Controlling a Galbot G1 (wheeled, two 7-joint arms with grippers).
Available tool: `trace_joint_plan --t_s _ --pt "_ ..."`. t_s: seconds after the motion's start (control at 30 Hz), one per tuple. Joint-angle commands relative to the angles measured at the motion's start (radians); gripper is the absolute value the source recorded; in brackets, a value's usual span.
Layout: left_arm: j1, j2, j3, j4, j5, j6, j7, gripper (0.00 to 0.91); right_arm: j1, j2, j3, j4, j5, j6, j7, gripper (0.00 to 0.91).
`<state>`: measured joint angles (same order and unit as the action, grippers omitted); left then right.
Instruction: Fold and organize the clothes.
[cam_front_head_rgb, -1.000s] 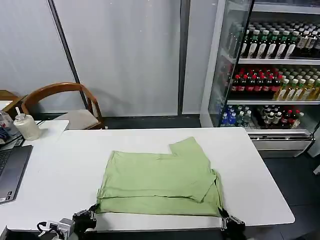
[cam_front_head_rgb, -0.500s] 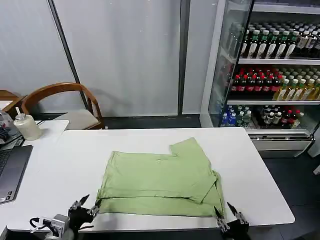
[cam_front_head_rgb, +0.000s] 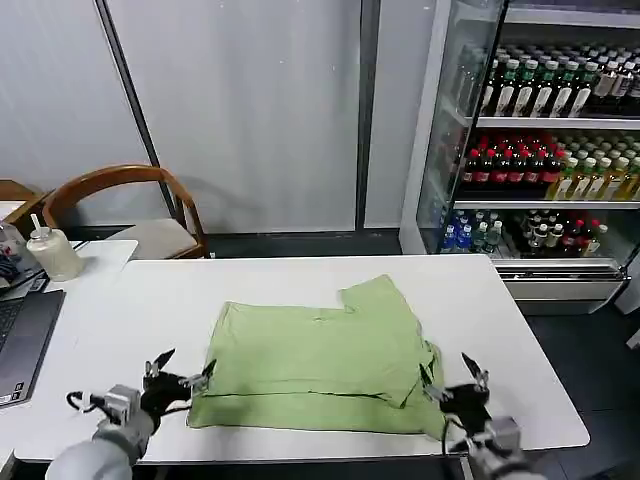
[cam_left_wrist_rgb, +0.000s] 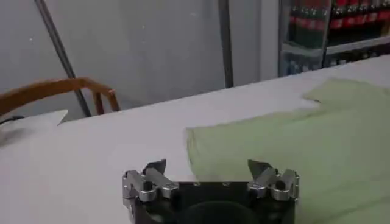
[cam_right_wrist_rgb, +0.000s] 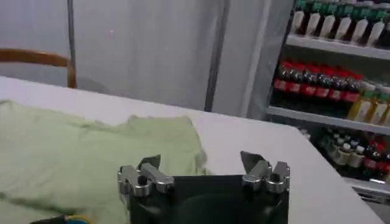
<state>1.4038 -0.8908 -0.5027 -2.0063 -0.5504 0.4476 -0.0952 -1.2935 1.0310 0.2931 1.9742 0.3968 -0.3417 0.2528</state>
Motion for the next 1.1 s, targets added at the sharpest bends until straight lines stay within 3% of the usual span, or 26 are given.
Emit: trace_joint_plan --t_s 0.03,0.33,0.57,1.1 --pt "-0.343 -0.001 0.129 0.262 -0.033 -0.005 0.053 0.907 0.491 0.069 -0.173 -0.307 0.073 -0.134 0.014 0.907" --pt "-0.538 -0.024 0.246 0.485 -0.036 -0.020 0.074 0.907 0.741 0.203 -0.263 -0.662 0.064 -0.093 -0.035 0.907" --pt "-0.661 -0.055 0.306 0.659 -0.022 -0.042 0.103 0.907 0.859 0.298 -0.277 -0.907 0.081 -0.091 -0.037 0.907" --pt "-0.723 -0.093 0.354 0.774 0.000 -0.054 0.160 0.907 0.916 0.420 -0.207 -1.155 0.074 -0.034 -0.049 0.907"
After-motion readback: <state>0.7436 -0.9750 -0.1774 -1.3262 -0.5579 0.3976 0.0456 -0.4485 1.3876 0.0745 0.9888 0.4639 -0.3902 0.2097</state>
